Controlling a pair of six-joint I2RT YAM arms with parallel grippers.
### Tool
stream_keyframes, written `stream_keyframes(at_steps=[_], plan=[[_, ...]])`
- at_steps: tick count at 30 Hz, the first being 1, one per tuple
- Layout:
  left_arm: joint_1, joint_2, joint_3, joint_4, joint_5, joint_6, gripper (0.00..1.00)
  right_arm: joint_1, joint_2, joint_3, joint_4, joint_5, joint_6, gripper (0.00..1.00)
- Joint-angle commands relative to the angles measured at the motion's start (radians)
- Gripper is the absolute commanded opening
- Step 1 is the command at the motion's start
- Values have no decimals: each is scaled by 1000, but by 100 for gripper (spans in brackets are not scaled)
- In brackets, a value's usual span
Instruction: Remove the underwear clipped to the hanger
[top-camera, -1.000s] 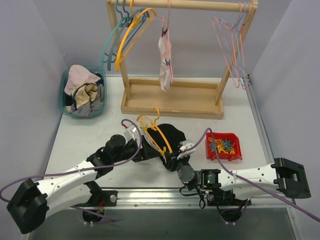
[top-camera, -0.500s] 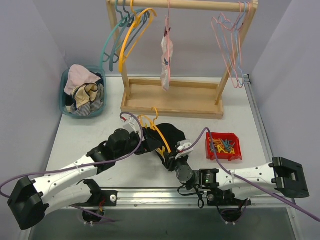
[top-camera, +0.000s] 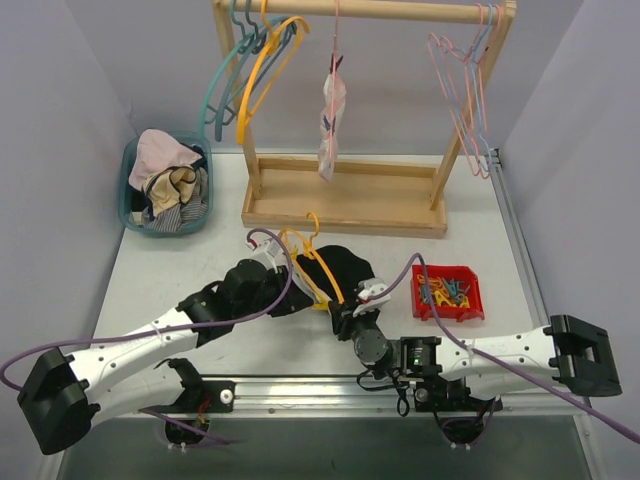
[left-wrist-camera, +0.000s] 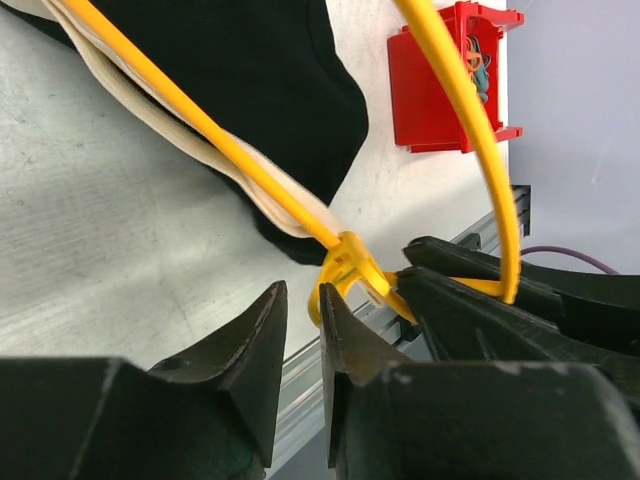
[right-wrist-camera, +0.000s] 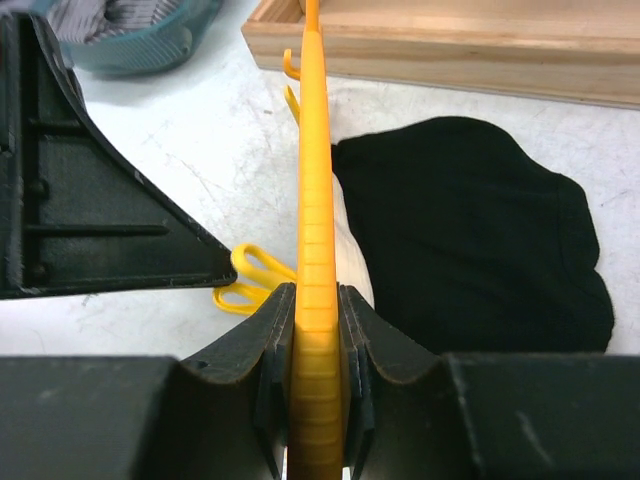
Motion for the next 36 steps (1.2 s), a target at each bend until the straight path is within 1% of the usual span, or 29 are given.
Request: stream_keyframes(at_steps=[1,6,10,13,14,16,17,18,20,21,23,27,31,36], plan=[[-2,-18,-7,12,-9,-6,28,11,-72,17,4,73,45,0],[-4,-23,-92,95,17,-66,22,9,-107,9,-13,96,102,0],[-33,-32,-168,207,23,-124,20,7,-84,12,-14,93,108,0],[-52,-61,-194,230,-9,-149,20,7,-44,26,-16,87,102,0],[-56,-102,-194,222,-27,-152,25,7,-35,27,-16,85,100,0],[-58,-159,-186,155,-96,-152,42,6,-21,26,-17,82,102,0],[-58,-217,-171,131,-119,-152,61,7,-20,24,-16,79,100,0],[-59,-242,-159,65,-138,-149,70,9,-15,24,-16,77,97,0],[-61,-278,-128,23,-167,-146,89,9,-7,24,-16,71,89,0],[-61,-276,-117,-12,-167,-147,94,9,0,26,-14,70,85,0],[-61,-235,-93,-31,-137,-152,94,11,9,32,-10,64,66,0],[-61,-130,-77,38,-60,-192,94,12,52,35,27,44,16,0],[-61,-60,-48,58,-57,-198,94,14,89,41,35,39,3,0],[-53,-55,-31,20,-83,-212,94,27,109,47,44,34,-21,0]])
